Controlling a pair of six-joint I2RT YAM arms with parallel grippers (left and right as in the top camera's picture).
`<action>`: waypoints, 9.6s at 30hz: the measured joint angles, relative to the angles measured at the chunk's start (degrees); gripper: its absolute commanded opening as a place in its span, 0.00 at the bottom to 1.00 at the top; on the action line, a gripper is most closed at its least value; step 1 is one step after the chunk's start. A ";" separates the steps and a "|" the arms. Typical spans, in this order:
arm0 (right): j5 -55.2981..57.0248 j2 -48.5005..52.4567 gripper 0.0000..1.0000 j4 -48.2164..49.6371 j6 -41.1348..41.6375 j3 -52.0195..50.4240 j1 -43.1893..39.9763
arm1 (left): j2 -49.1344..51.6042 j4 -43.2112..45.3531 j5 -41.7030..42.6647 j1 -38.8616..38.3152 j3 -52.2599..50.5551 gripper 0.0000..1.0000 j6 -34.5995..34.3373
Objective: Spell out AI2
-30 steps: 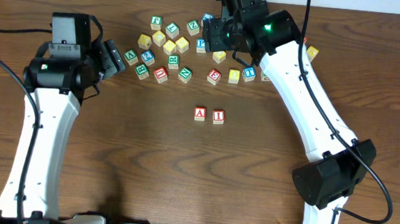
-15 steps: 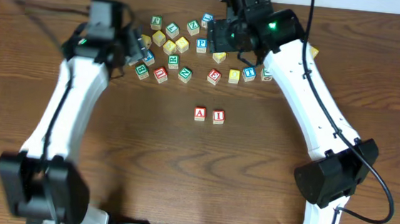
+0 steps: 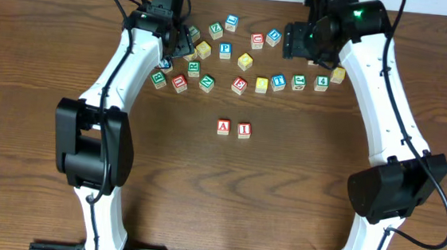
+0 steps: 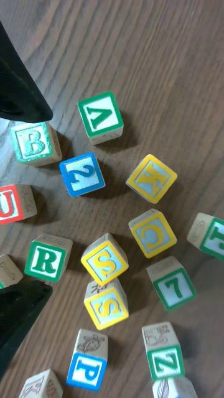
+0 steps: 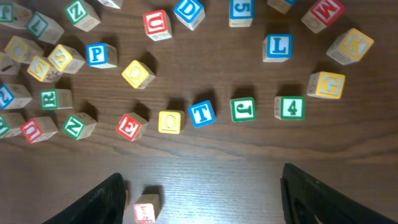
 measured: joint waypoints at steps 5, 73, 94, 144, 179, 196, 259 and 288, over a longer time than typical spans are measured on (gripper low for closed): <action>-0.02 0.00 0.78 -0.02 0.00 0.00 -0.20 | 1.86 0.37 -0.11 -0.02 0.00 0.80 -0.83; -0.02 0.00 0.80 -0.52 0.00 -0.24 -0.20 | 12.39 9.29 -4.07 0.83 0.00 0.36 -7.76; 3.15 0.00 0.84 -0.42 -0.02 -0.24 -0.20 | 4.63 5.35 -4.04 0.72 0.00 0.32 -2.86; 8.31 0.00 0.88 0.33 -0.02 -0.26 -20.57 | 1.64 -0.15 0.72 -34.84 -9.16 0.32 -13.90; 8.13 0.00 0.91 0.17 -0.07 -0.26 -20.57 | 4.81 3.82 0.72 -34.10 -9.20 0.54 -12.15; 4.79 0.00 0.77 -8.02 -0.11 -0.26 -19.28 | -25.90 -7.93 0.68 -21.40 -8.81 0.52 -1.53; -5.01 0.09 0.25 16.52 9.46 -43.98 5.44 | -12.24 -3.19 13.20 -14.12 -24.74 0.19 -2.03; -7.10 0.02 0.24 21.79 9.46 -44.02 7.74 | -6.03 -2.69 13.51 -15.17 -24.83 0.08 -1.90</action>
